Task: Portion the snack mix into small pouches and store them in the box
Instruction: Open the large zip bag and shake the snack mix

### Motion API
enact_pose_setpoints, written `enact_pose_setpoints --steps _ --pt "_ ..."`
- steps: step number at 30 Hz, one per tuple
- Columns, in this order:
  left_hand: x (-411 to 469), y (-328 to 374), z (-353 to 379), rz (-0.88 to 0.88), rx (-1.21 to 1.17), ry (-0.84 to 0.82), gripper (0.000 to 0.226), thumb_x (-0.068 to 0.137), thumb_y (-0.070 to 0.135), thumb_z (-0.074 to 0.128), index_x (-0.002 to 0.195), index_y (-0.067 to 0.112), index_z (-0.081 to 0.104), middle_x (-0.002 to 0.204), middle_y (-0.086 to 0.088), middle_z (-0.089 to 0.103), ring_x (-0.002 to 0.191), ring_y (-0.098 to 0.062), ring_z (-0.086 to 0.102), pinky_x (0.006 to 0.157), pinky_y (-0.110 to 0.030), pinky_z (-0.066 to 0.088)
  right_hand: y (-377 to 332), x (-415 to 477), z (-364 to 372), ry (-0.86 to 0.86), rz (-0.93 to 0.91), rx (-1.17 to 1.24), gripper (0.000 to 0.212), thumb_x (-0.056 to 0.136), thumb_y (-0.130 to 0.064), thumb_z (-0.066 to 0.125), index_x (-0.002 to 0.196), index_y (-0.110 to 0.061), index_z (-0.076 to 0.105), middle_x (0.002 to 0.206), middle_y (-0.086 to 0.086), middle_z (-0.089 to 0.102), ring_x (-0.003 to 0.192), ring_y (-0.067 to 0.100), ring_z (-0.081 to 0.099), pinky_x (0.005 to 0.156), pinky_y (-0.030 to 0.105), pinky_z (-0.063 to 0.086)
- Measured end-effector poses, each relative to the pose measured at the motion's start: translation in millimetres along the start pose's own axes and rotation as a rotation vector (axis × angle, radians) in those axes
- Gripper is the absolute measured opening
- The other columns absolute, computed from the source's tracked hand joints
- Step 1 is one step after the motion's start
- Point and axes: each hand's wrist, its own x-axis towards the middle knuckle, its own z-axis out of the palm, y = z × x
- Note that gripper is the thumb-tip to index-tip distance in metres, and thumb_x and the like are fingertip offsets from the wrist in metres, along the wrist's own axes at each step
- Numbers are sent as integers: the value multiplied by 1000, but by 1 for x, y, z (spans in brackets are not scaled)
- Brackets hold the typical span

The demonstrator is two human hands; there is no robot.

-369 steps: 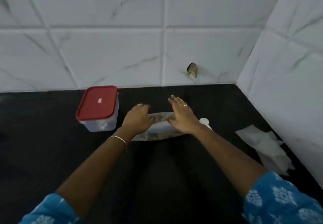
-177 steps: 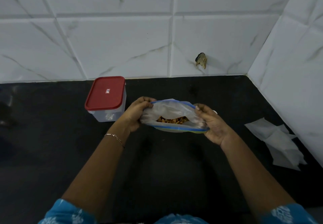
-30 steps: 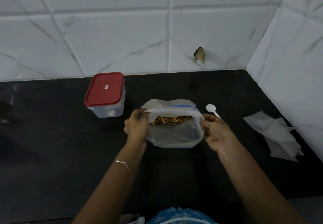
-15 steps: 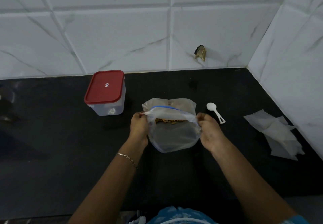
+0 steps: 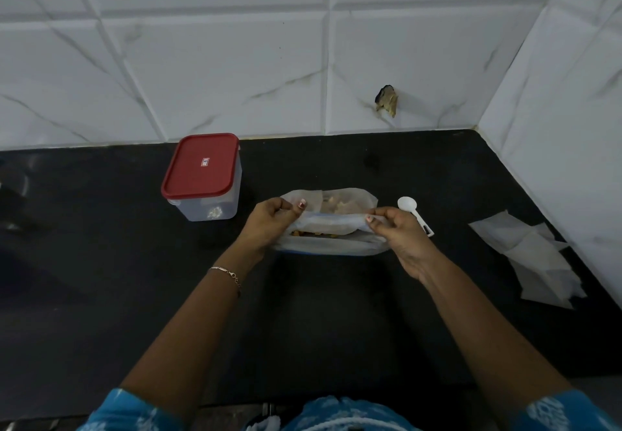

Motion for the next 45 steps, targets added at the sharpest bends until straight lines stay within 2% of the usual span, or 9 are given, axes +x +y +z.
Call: enact_pose_setpoints --steps 8,12,20,24,28,33,36,38,45 --pt "21 0 -25 90 217 -160 11 84 24 71 88 14 69 107 -6 64 100 -23 59 87 -36 50 -10 16 3 72 29 -37 24 98 -25 56 89 -9 71 91 5 71 97 14 63 85 23 44" --pt "26 9 -25 114 227 -130 17 96 26 55 83 18 63 91 -2 62 86 -16 57 73 -25 46 -20 26 3 37 135 -97 39 98 -37 52 101 -1 69 98 11 68 96 19 61 87 29 44" --pt "38 -7 -11 -390 -670 -40 25 91 31 64 100 10 70 93 -15 72 86 -28 67 67 -40 55 -19 41 9 40 387 291 31 95 -34 58 113 -10 67 106 13 72 103 25 66 100 41 48" --pt "46 -23 6 -422 -943 8 50 83 34 68 126 10 61 114 -21 67 95 -36 69 68 -51 57 -11 42 19 84 358 554 25 99 -33 50 105 -14 66 88 8 74 83 20 70 78 38 54" --pt "49 -32 5 -354 -1036 58 55 82 34 70 132 14 57 130 -18 60 116 -35 60 88 -59 52 -2 39 20 131 278 716 30 102 -32 42 97 -12 65 87 7 74 83 18 69 81 36 53" --pt "22 -31 -3 -279 -847 137 64 76 44 70 130 15 54 128 -16 61 111 -28 63 81 -43 57 9 8 22 168 264 547 38 96 -45 47 115 -20 68 115 3 70 110 19 63 94 34 45" --pt "-11 -32 10 -291 -660 411 70 74 47 78 129 21 42 129 -7 52 114 -23 56 91 -38 49 16 -16 36 341 347 464 29 87 -48 59 108 -29 65 110 -9 64 109 12 52 87 30 36" --pt "-29 -27 25 -304 -577 602 72 72 39 81 127 24 37 129 -3 42 116 -19 48 89 -32 42 19 -22 44 436 417 513 49 78 -47 70 120 -25 56 116 -5 54 110 15 46 92 33 33" --pt "-17 10 53 -518 -570 573 91 64 33 87 133 14 31 136 -11 38 121 -26 45 93 -36 44 -5 -2 62 573 593 471 83 65 -43 84 128 -19 35 128 7 44 114 22 46 90 37 41"
